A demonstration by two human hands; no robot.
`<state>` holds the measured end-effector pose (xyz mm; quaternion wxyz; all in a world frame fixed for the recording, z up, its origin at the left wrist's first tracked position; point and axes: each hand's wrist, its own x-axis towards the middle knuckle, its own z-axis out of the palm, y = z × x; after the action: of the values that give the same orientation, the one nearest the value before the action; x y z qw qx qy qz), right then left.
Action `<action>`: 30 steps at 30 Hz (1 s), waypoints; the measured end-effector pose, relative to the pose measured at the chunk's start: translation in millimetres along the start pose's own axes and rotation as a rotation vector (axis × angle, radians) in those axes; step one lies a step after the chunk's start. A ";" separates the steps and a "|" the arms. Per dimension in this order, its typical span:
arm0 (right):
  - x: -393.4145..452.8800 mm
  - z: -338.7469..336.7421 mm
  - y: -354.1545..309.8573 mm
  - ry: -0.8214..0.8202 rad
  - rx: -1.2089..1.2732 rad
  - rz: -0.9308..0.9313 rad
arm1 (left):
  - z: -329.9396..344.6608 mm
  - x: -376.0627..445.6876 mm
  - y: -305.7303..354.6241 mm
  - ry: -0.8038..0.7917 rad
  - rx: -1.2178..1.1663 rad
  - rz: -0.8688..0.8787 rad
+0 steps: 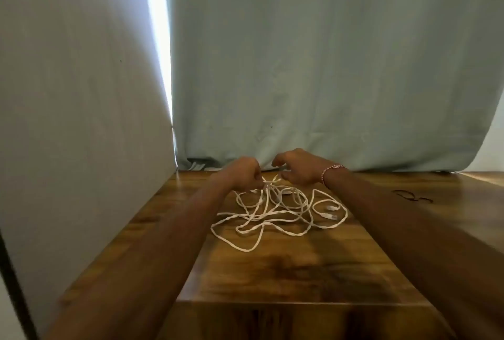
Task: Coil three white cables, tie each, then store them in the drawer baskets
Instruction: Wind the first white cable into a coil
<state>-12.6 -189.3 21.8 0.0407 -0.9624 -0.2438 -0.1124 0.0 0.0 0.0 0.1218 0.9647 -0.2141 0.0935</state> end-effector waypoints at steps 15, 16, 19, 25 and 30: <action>84.7 44.0 73.3 0.041 0.290 -0.132 | 13.1 76.5 -25.4 -0.314 -0.881 -0.243; 96.2 40.2 81.7 0.038 0.335 -0.139 | 4.8 88.5 -29.4 -0.341 -0.911 -0.253; 117.3 28.4 99.7 0.014 0.526 -0.082 | -10.4 112.2 -36.6 -0.409 -1.024 -0.248; 97.9 9.7 89.8 0.059 0.874 -0.061 | -22.1 105.5 -30.1 -0.362 -1.061 -0.156; 76.3 -2.0 71.8 0.106 0.890 -0.107 | -31.5 82.0 -22.5 -0.255 -1.121 -0.184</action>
<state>86.8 -217.5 40.0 0.4574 -0.8301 -0.3154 -0.0476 78.8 -3.6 44.6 0.5947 0.7712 -0.1592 -0.1621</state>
